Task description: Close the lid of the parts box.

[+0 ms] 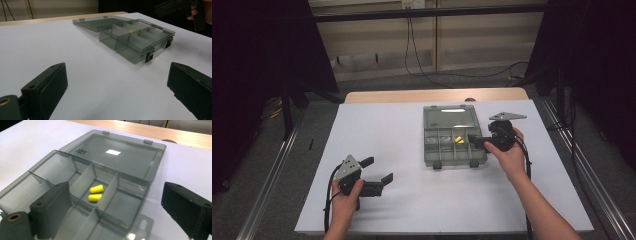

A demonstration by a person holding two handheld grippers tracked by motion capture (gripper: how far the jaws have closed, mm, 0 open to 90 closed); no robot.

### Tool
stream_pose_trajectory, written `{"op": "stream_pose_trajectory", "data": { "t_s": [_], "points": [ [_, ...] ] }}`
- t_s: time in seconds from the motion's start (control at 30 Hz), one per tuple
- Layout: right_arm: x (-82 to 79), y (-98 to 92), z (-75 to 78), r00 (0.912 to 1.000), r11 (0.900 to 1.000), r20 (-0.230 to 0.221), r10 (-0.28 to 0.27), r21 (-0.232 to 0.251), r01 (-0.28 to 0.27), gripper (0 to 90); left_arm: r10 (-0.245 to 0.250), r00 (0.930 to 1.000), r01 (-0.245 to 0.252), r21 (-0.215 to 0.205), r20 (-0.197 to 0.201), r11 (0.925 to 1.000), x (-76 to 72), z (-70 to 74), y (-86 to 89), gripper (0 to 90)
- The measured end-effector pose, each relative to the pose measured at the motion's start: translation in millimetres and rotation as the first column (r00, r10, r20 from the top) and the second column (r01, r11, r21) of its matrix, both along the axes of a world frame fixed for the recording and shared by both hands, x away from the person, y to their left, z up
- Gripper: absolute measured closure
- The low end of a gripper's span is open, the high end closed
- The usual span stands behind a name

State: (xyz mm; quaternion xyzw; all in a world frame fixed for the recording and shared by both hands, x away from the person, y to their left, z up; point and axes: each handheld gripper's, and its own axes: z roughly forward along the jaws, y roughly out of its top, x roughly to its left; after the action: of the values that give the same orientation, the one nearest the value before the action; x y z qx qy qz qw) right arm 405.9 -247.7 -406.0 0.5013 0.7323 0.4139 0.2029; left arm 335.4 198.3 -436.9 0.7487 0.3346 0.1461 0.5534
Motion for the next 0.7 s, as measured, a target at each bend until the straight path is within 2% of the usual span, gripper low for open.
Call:
{"op": "stream_pose_trajectory", "data": {
  "t_s": [0.17, 0.4, 0.53, 0.63, 0.7],
  "points": [
    [-1.0, -11.6, 0.4, 0.9994, 0.999, 0.009, -0.033, 0.008, 0.033, 7.8, 0.012, 0.9999, -0.012, 0.001, -0.008, 0.9999, 5.3, 4.8, -4.7, 3.1],
    [0.3, -22.8, 0.1, 0.9964, 0.997, 0.023, -0.082, 0.008, 0.082, 6.0, 0.03, 0.9985, -0.028, 0.03, -0.046, 0.9991, 16.6, 6.9, -18.5, 3.1],
    [0.8, -27.9, 0.1, 0.9939, 0.994, 0.035, -0.104, 0.024, 0.103, 5.6, 0.032, 0.9965, -0.028, 0.046, -0.078, 0.9985, 24.4, 6.7, -26.5, 3.3],
    [1.2, -31.1, -0.6, 0.9921, 0.993, 0.041, -0.119, 0.021, 0.118, 5.5, 0.044, 0.9949, -0.039, 0.064, -0.091, 0.9972, 31.5, 6.5, -31.0, 3.4],
    [1.6, -32.9, -1.0, 0.9915, 0.992, 0.039, -0.124, 0.027, 0.123, 5.5, 0.049, 0.9944, -0.043, 0.061, -0.094, 0.9972, 36.4, 6.8, -33.8, 3.4]
  ]
}}
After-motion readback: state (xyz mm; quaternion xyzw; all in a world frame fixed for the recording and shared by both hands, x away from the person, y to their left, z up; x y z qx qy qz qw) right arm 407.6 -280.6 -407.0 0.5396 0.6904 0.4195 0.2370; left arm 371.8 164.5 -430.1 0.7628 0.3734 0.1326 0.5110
